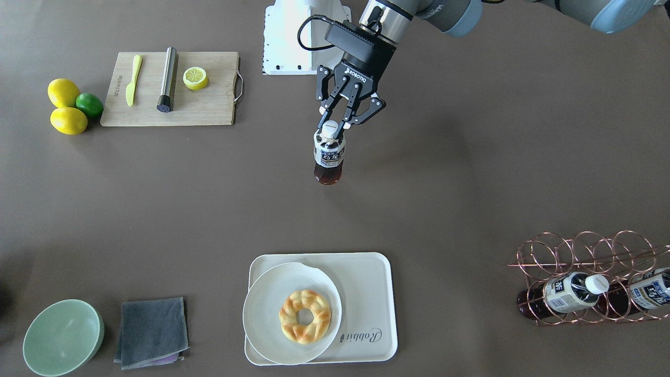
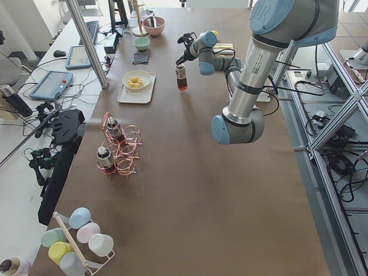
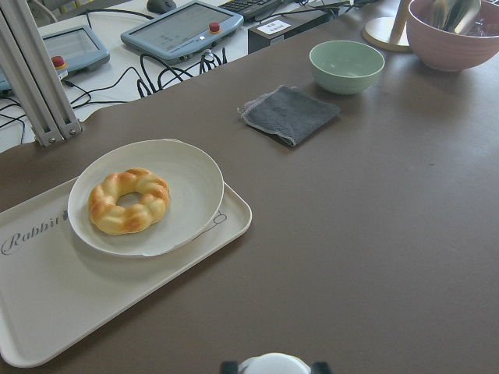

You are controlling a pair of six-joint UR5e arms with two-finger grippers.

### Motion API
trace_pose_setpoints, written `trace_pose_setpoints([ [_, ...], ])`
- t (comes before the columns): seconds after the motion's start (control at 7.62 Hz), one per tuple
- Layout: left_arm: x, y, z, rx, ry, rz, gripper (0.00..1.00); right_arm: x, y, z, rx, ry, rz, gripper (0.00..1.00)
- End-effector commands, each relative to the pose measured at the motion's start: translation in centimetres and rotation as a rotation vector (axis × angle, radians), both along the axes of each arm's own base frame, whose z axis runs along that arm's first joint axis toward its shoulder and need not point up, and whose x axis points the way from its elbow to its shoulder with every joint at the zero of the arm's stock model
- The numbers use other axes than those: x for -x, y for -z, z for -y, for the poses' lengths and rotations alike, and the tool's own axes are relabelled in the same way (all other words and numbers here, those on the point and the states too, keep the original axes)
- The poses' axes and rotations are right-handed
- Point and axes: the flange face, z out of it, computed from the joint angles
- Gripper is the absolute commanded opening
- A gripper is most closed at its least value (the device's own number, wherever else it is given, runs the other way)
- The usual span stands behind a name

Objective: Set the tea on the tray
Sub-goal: 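Lower the bottle onto the table and open the left gripper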

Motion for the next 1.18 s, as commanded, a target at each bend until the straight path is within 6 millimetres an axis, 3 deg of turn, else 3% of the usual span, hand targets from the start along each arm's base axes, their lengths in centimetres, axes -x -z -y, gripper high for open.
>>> trace_pose_setpoints([
  [0.0,-1.63,-0.65,-1.01,0.017,0.010,0.003,0.00,0.00,-0.01,-0.01,0.000,0.001,0.000,1.00],
  [0.92,-1.71,-0.54,-1.65,0.005,0.018,-0.023,0.00,0.01,0.05,0.12,-0.002,0.001,0.000,1.00],
  [1.05,-1.60,-0.57,-1.59,-0.001,0.018,-0.019,0.16,0.01,0.13,0.12,-0.003,0.001,0.000,1.00],
])
